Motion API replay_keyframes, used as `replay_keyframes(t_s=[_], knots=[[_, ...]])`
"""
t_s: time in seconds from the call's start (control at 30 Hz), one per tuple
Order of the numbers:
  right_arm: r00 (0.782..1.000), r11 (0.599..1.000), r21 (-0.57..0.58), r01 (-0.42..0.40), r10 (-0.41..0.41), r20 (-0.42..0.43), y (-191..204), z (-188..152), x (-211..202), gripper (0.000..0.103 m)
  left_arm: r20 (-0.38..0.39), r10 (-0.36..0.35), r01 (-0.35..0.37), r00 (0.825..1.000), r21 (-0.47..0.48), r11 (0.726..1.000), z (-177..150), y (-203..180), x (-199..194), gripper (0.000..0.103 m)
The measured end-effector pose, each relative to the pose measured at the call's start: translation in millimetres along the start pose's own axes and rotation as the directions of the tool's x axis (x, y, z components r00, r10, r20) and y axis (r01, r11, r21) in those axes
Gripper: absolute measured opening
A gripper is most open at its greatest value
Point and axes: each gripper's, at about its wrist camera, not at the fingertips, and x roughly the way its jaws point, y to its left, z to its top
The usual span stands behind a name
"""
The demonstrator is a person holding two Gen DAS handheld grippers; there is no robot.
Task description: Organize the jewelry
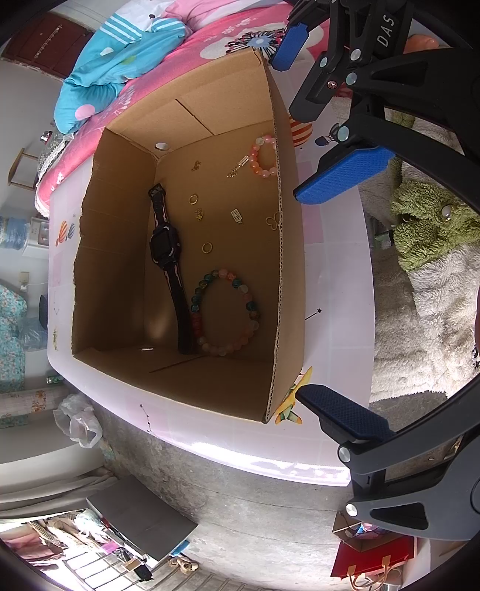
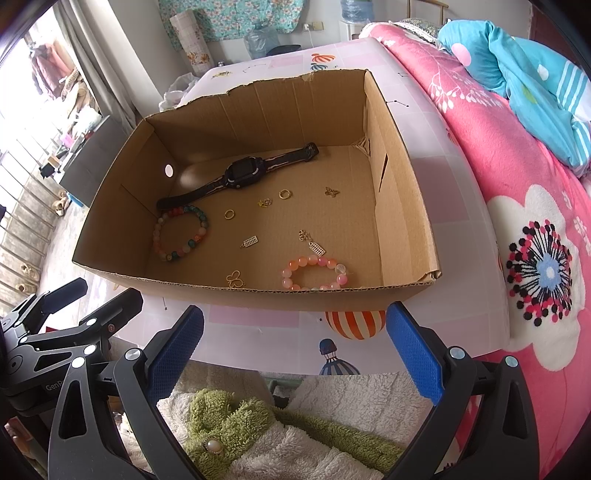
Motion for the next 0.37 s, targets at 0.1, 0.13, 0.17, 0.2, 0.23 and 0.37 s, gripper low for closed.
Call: replay_keyframes(t_s=[0.1,0.13,0.17,0.2,0.23,0.37], knots=[[1.000,1.000,0.000,-0.001,0.001,0.000,0.1,-0.1,0.0,0.096,-0.001,-0.001,0.001,1.000,-0.001,1.000,0.0,-0.6,-0.2,0.095],[1.000,1.000,0.000,0.000,0.000,-0.001,0.3,-0.1,-0.1,0.096,-0.002,0.000,0.000,1.000,-0.001,1.000,0.0,-0.4,-0.1,0.095],[1.000,1.000,0.000,0.000,0.000,-0.001,-0.1,0.2,0.0,0.096,-0.002,-0.001,0.001,1.000,-0.001,1.000,0.0,-0.1,0.1,0.095],[1.000,1.000,0.000,0.000,0.000,-0.001,-0.3,0.4,0.1,0.096,-0.002,-0.001,0.001,1.000,-0.001,1.000,0.0,-0.6,-0.2,0.095],[1.000,1.000,-0.001,0.000,0.000,0.000,-0.3,0.5,0.1,0.096,-0.002,-0.001,0.001,1.000,-0.001,1.000,0.0,-0.5,-0.1,0.095],[1.000,1.000,-0.001,0.000,0.000,0.000,-0.4,0.6,0.1,0.096,-0.001,0.000,0.000,1.000,-0.001,1.000,0.0,-0.8,-0.1,0.095]])
